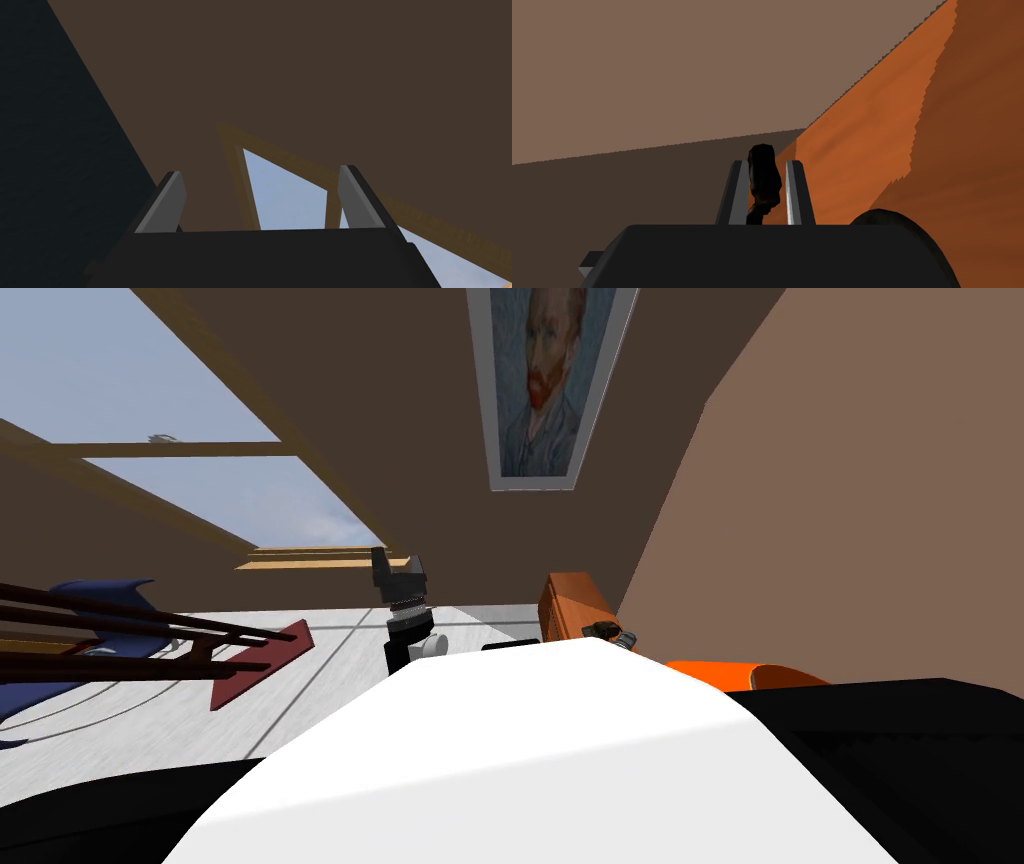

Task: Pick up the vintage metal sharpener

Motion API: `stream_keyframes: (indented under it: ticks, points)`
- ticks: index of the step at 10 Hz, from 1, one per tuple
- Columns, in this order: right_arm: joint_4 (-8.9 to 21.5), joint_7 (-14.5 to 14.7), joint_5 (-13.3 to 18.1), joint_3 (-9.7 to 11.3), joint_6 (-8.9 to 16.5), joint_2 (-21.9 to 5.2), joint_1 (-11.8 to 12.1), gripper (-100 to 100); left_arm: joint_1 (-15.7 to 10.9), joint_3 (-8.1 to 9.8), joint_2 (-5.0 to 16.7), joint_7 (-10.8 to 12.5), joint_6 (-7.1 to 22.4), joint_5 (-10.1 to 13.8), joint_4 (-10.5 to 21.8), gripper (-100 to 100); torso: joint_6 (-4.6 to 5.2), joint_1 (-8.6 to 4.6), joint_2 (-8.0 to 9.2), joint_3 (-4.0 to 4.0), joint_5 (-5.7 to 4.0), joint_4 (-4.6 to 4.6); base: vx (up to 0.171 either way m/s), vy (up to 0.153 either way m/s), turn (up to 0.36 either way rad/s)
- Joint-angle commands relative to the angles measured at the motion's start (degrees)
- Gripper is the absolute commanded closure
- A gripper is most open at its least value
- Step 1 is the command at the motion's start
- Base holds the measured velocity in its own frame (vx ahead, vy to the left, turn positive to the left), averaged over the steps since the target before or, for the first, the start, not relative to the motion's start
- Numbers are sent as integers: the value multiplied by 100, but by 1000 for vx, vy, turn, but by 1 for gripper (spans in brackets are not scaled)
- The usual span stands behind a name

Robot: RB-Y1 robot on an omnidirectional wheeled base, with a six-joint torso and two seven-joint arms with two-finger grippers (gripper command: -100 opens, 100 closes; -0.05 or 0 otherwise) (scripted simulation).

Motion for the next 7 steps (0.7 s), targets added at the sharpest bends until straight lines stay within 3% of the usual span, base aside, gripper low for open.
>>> stream_keyframes:
  ticks: [1,3,4,5,7]
  points:
    - [0,0,0,0,0,0,0,100,0,0,0,0,0,0,0,0,0,0,0,0,0,0,0,0,0]
    - [-2,2,2,1,4,-2,-3,100,0,0,0,0,0,0,0,0,4,-9,-1,-2,-4,-2,0,0,0]
    - [-1,2,2,1,2,-1,-3,0,0,0,0,0,0,0,0,0,4,-8,-1,-1,-2,-1,0,0,0]
    - [67,-97,35,81,4,-19,-44,100,0,0,0,0,0,0,0,0,4,-6,0,0,0,-1,43,8,-202]
    - [271,-396,144,478,-35,-121,-213,100,2,1,0,0,0,0,0,0,19,7,-20,-12,7,-6,96,34,-400]
